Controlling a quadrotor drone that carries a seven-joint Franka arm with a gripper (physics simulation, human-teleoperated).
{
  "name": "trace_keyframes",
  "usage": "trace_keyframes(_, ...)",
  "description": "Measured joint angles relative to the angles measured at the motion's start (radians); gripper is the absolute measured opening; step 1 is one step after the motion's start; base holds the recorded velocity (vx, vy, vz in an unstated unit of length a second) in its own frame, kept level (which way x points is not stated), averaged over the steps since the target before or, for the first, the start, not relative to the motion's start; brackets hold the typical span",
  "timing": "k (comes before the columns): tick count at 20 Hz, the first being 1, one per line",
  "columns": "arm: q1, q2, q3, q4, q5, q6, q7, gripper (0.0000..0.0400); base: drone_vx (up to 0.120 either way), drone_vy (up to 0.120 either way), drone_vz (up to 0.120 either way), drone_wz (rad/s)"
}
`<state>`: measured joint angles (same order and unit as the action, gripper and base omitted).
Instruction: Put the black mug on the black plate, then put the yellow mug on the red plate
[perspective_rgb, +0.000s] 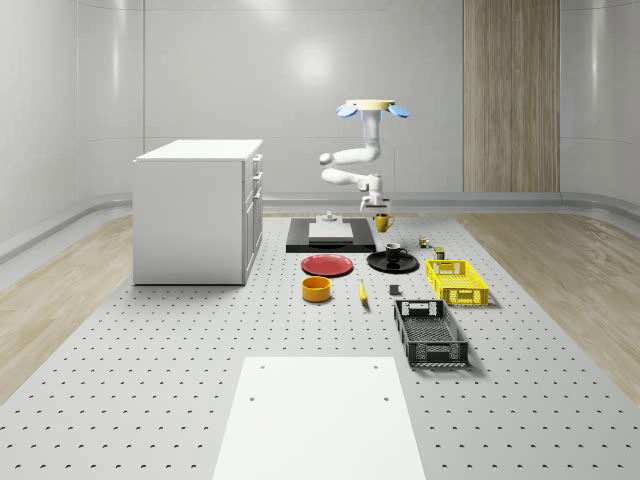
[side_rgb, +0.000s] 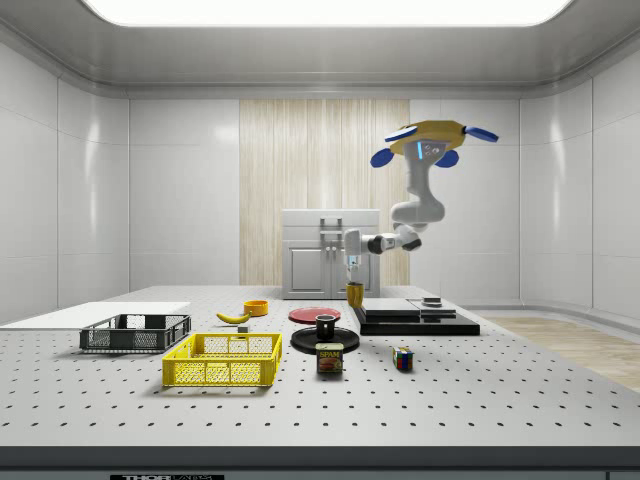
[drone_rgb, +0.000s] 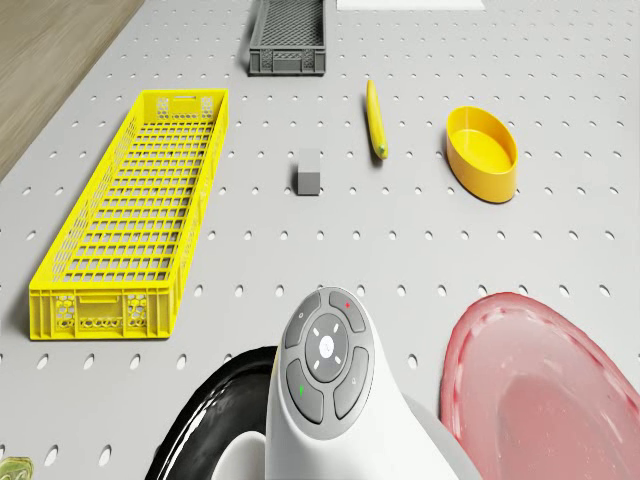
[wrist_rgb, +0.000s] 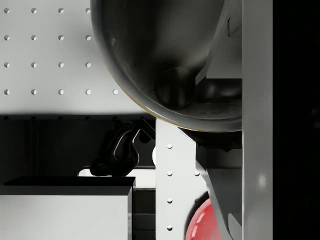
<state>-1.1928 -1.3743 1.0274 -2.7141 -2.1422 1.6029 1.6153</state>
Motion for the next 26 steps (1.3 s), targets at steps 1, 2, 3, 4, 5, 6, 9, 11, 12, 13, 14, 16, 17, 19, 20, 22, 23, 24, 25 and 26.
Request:
trace_keyframes(1,0.0,0.0,0.0,0.0,0.0,0.0,0.0,0.011,0.12,-0.12,0.0,0.0)
trace_keyframes(2,0.0,0.0,0.0,0.0,0.0,0.0,0.0,0.011,0.12,-0.12,0.0,0.0)
trace_keyframes(3,0.0,0.0,0.0,0.0,0.0,0.0,0.0,0.011,0.12,-0.12,0.0,0.0)
trace_keyframes(4,0.0,0.0,0.0,0.0,0.0,0.0,0.0,0.011,0.12,-0.12,0.0,0.0)
trace_keyframes(5,0.0,0.0,0.0,0.0,0.0,0.0,0.0,0.011,0.12,-0.12,0.0,0.0)
trace_keyframes(6,0.0,0.0,0.0,0.0,0.0,0.0,0.0,0.011,0.12,-0.12,0.0,0.0)
trace_keyframes(9,0.0,0.0,0.0,0.0,0.0,0.0,0.0,0.011,0.12,-0.12,-0.107,0.0)
trace_keyframes(11,0.0,0.0,0.0,0.0,0.0,0.0,0.0,0.011,0.12,-0.12,-0.12,0.0)
trace_keyframes(12,0.0,0.0,0.0,0.0,0.0,0.0,0.0,0.011,0.12,-0.12,-0.04,0.0)
trace_keyframes(13,0.0,0.0,0.0,0.0,0.0,0.0,0.0,0.011,0.12,-0.12,0.0,0.0)
trace_keyframes(14,0.0,0.0,0.0,0.0,0.0,0.0,0.0,0.011,0.12,-0.12,0.0,0.0)
trace_keyframes(16,0.0,0.0,0.0,0.0,0.0,0.0,0.0,0.011,0.12,-0.12,0.0,0.0)
trace_keyframes(17,0.0,0.0,0.0,0.0,0.0,0.0,0.0,0.011,0.12,-0.12,0.0,0.0)
trace_keyframes(19,0.0,0.0,0.0,0.0,0.0,0.0,0.0,0.011,0.12,-0.12,0.0,0.0)
trace_keyframes(20,0.0,0.0,0.0,0.0,0.0,0.0,0.0,0.011,0.12,-0.12,0.0,0.0)
trace_keyframes(22,0.0,0.0,0.0,0.0,0.0,0.0,0.0,0.011,0.12,-0.12,0.0,0.0)
trace_keyframes(23,0.0,0.0,0.0,0.0,0.0,0.0,0.0,0.011,0.12,-0.12,0.0,0.0)
trace_keyframes(24,0.0,0.0,0.0,0.0,0.0,0.0,0.0,0.011,0.12,-0.12,0.0,0.0)
trace_keyframes(25,0.0,0.0,0.0,0.0,0.0,0.0,0.0,0.011,0.12,-0.12,0.0,0.0)
trace_keyframes(26,0.0,0.0,0.0,0.0,0.0,0.0,0.0,0.011,0.12,-0.12,0.0,0.0)
